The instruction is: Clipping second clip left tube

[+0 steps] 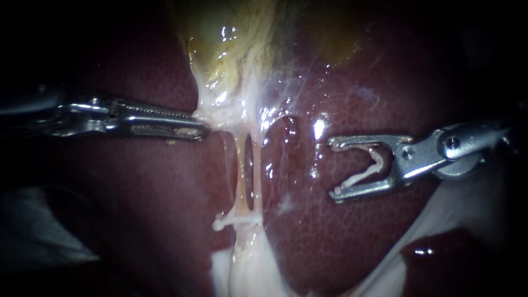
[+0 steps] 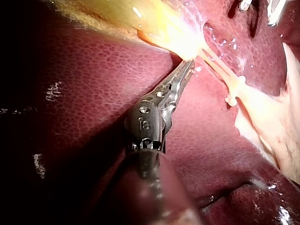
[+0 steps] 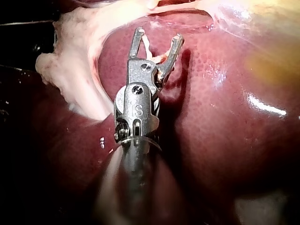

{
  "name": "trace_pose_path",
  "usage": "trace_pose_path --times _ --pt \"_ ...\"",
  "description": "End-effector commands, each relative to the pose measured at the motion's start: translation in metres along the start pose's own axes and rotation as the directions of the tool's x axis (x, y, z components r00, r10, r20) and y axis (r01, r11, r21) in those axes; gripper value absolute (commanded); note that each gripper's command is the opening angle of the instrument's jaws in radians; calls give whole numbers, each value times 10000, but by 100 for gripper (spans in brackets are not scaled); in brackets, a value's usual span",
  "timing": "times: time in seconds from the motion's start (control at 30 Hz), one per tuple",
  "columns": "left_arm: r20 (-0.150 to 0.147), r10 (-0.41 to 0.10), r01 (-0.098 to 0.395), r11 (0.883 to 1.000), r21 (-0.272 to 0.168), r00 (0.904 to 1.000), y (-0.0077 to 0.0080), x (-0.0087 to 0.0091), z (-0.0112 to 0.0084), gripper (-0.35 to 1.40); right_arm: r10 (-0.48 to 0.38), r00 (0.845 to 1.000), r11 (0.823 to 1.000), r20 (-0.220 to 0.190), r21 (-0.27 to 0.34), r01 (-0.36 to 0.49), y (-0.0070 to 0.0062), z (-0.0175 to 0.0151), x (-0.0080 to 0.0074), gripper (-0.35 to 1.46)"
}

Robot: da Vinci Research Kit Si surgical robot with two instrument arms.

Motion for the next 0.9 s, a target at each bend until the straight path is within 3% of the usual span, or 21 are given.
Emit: trace_pose_path --times 0.03,0.2,0.47,0.77,0.9 --pt "3 -10 10 10000 -13 10000 2 2 -3 -35 -1 10000 10000 0 2 1 0 0 0 50" --pt "63 -110 111 9999 -117 9999 14 19 -24 -35 -1 10000 10000 0 2 1 0 0 0 50" --pt "-396 -198 199 9998 11 9990 25 49 -76 -35 -5 10000 10000 -27 84 6 0 1 0 50" --pt "-402 -148 150 9999 49 9991 25 50 -77 -35 4 9999 9991 -149 415 3 -9 30 12 50" --pt "-403 -149 151 9999 51 9991 26 50 -77 -35 531 9983 9967 -223 629 -516 -14 57 17 50"
